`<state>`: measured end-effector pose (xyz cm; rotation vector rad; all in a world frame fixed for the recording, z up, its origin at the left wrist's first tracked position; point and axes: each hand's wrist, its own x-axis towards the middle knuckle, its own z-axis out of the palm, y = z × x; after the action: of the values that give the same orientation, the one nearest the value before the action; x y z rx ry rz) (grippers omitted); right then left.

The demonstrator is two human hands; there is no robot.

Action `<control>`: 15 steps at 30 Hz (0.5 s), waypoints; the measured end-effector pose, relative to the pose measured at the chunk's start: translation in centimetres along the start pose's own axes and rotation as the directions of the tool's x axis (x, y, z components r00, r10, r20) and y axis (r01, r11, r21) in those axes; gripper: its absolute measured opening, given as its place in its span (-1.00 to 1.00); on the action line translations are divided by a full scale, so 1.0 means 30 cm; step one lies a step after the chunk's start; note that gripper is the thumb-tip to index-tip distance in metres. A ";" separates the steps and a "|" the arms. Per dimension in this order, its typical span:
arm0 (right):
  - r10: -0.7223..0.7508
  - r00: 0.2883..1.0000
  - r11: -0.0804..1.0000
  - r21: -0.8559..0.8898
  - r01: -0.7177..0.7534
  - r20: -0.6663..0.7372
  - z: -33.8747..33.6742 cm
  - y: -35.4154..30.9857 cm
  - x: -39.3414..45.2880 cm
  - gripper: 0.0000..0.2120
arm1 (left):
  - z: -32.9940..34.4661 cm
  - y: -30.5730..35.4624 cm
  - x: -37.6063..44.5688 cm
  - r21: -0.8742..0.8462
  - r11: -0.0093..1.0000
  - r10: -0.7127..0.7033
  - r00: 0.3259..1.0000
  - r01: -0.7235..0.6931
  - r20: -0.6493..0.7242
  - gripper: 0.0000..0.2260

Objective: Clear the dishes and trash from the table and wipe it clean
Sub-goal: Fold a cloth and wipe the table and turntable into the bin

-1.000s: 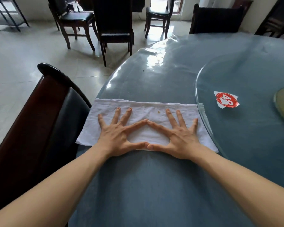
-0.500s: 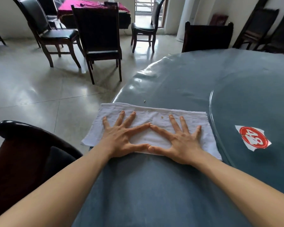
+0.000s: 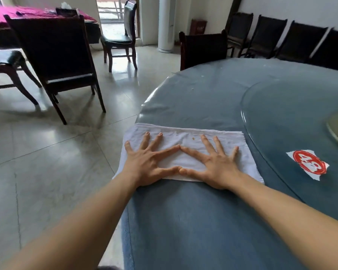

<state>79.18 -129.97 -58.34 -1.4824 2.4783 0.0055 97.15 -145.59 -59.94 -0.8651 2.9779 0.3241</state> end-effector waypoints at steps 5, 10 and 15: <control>0.078 0.997 0.997 0.013 -0.078 -0.025 -0.015 -0.030 0.084 -0.33 | -0.028 -0.079 0.118 0.008 0.997 0.079 0.997 -0.079 0.006 -0.39; 0.168 0.985 0.985 0.051 -0.165 -0.043 -0.030 -0.049 0.211 -0.31 | -0.059 -0.166 0.286 0.005 0.987 0.160 0.987 -0.160 0.007 -0.40; 0.245 0.968 0.967 0.083 -0.241 -0.049 -0.057 -0.055 0.362 -0.29 | -0.088 -0.249 0.479 0.019 0.970 0.241 0.971 -0.241 0.005 -0.42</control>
<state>75.38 -140.40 -58.84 -1.1563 2.6602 -0.0875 89.05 -159.87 -59.95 -0.4993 3.0804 0.2998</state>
